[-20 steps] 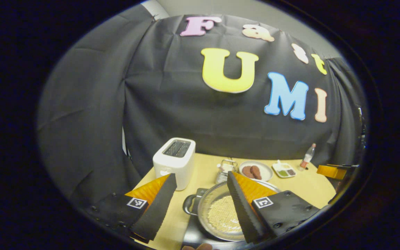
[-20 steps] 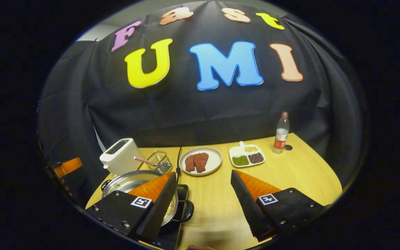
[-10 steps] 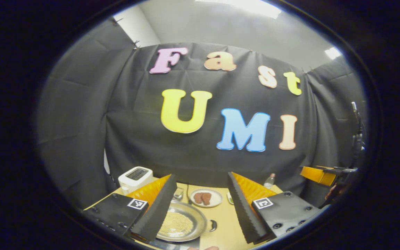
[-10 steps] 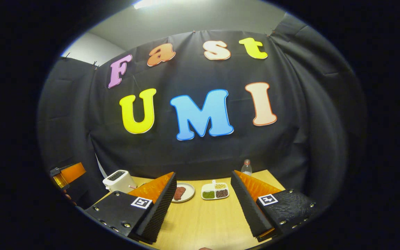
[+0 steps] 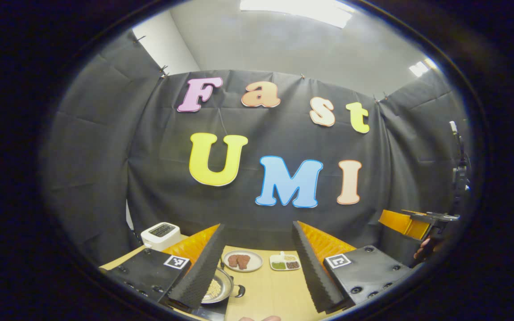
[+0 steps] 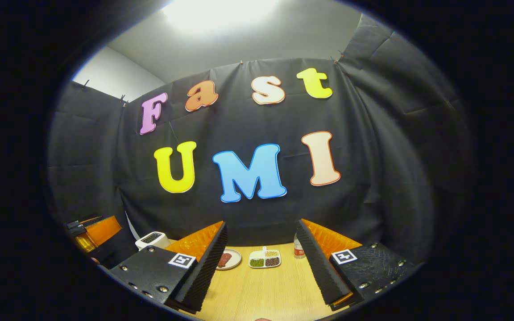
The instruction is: First push the handle of the pot to place it horizontally, then grasp the pot with both hands and set it on the induction cooktop.
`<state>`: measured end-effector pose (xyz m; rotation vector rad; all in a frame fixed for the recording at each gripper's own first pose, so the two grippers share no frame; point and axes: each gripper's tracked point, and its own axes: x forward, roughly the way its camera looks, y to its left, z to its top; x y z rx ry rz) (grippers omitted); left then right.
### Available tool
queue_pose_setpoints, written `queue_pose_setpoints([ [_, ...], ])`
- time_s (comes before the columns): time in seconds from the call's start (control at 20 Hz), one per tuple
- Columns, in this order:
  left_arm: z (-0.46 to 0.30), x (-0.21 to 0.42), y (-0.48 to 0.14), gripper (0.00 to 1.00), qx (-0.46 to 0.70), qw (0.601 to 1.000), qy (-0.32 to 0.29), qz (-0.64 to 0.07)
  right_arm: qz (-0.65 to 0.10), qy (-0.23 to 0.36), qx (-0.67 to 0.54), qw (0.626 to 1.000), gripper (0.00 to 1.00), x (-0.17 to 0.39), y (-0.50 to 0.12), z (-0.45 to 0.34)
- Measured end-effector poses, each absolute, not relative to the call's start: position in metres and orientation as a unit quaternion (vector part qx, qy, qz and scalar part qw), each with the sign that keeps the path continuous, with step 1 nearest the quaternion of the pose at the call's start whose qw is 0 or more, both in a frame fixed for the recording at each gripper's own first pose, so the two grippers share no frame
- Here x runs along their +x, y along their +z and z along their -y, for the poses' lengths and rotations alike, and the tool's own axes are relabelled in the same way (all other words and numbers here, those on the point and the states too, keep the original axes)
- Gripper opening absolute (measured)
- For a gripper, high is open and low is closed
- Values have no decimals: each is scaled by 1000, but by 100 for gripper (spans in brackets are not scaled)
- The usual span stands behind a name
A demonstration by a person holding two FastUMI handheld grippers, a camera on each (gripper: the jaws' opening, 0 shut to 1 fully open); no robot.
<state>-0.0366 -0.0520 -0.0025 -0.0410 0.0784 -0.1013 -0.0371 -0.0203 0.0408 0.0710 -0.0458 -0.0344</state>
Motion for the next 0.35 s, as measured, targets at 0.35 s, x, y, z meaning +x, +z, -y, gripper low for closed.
queue_pose_setpoints([
  [0.35,47,-45,15,95,-19,996,-79,-28,33,-24,35,999,95,-57,52,-2],
])
